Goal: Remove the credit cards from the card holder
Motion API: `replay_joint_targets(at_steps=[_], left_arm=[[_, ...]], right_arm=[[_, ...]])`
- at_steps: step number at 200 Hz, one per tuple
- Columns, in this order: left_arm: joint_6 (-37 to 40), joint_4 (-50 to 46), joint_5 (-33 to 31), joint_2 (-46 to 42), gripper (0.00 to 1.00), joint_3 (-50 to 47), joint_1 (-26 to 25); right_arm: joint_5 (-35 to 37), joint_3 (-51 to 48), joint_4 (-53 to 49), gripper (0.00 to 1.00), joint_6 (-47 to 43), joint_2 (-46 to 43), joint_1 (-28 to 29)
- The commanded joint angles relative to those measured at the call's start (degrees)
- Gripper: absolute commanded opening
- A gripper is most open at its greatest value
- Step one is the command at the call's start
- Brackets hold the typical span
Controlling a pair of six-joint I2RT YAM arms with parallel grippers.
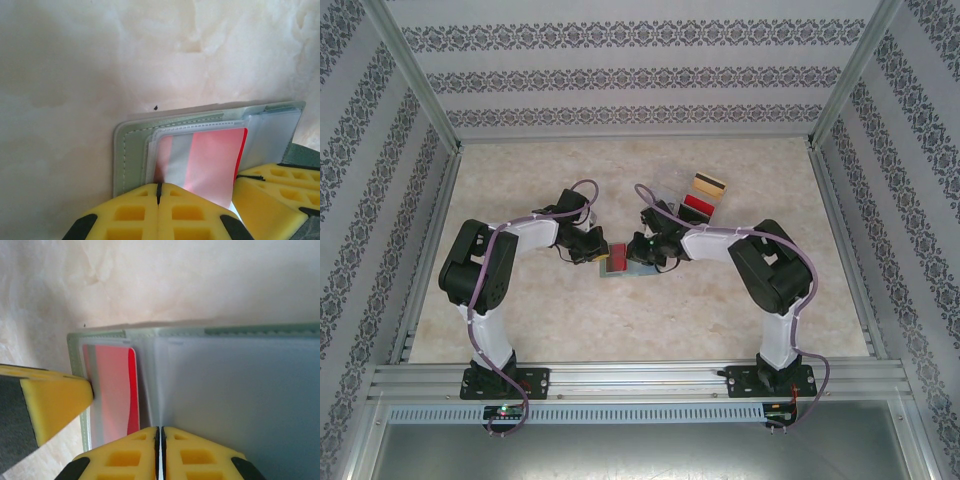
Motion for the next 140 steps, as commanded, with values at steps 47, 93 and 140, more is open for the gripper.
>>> replay_joint_targets(at_steps=[47, 93, 140], left_arm=[[0.48, -2.45, -4.86, 3.98, 0.05, -3.83, -0.64], [0.58, -2.63, -4.90, 3.97, 0.05, -3.82, -0.61], [0.60, -2.71, -4.73, 3.91, 0.05, -3.84, -0.63]], right_arm=[[-4.62, -3.51, 3.30, 0.16, 2.97, -1.77, -0.10], [-4.46, -4.83, 8.39, 0.18, 4.63, -2.44, -0.74], [-5.56, -5.13, 11.87, 0.18, 5.89, -1.32, -1.08]])
